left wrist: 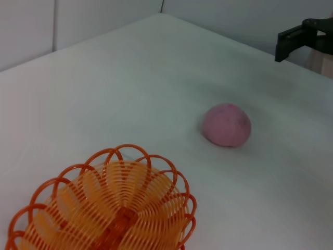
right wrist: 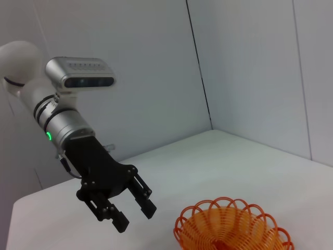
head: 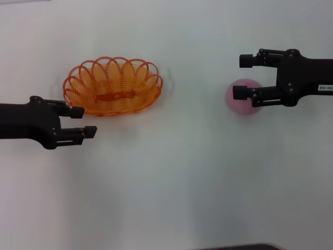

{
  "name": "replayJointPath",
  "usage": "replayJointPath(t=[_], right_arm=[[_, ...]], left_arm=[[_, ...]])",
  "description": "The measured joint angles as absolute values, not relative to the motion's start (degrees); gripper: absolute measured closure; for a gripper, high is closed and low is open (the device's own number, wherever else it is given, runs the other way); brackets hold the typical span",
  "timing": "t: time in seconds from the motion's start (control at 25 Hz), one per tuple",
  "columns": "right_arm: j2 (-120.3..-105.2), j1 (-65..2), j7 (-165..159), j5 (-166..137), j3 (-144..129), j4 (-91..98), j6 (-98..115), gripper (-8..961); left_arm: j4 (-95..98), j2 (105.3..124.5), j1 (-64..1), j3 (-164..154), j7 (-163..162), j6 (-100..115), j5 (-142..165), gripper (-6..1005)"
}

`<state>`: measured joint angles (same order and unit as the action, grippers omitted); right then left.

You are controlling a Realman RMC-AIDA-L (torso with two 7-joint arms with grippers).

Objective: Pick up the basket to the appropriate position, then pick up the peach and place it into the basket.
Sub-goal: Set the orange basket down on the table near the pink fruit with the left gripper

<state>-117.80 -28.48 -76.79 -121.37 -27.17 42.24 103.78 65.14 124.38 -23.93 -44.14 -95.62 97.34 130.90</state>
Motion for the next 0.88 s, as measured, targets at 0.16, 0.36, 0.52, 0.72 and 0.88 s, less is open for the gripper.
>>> replayJointPath(t=[0.16, 0.36, 0.52, 0.72, 0.88], right_arm=[[-118.03, -28.5, -76.9, -121.4, -27.2, 42.2, 102.8, 79], [-118.34, -28.7, -76.9, -121.4, -26.9, 41.7, 102.4, 80], [-118.56, -28.8, -76.9, -121.0, -26.8, 41.7, 102.4, 80], [-118.72, -28.9, -77.0, -120.6, -26.8, 41.7, 102.4, 81], [-118.61, -29.3, -77.4, -120.5, -26.8, 41.7, 102.4, 82]], left_arm=[[64.0, 124.5, -23.4, -44.2, -94.0, 97.6, 129.8, 429], [58.7, 124.59, -21.4, -42.7, -86.5, 97.7, 124.3, 430], [54.7, 124.6, -20.2, -39.2, -81.4, 98.2, 121.2, 411], [51.8, 124.57, -18.6, -36.7, -76.1, 99.3, 121.2, 232], [48.9, 124.65, -17.6, -34.9, -70.6, 101.4, 121.1, 122]])
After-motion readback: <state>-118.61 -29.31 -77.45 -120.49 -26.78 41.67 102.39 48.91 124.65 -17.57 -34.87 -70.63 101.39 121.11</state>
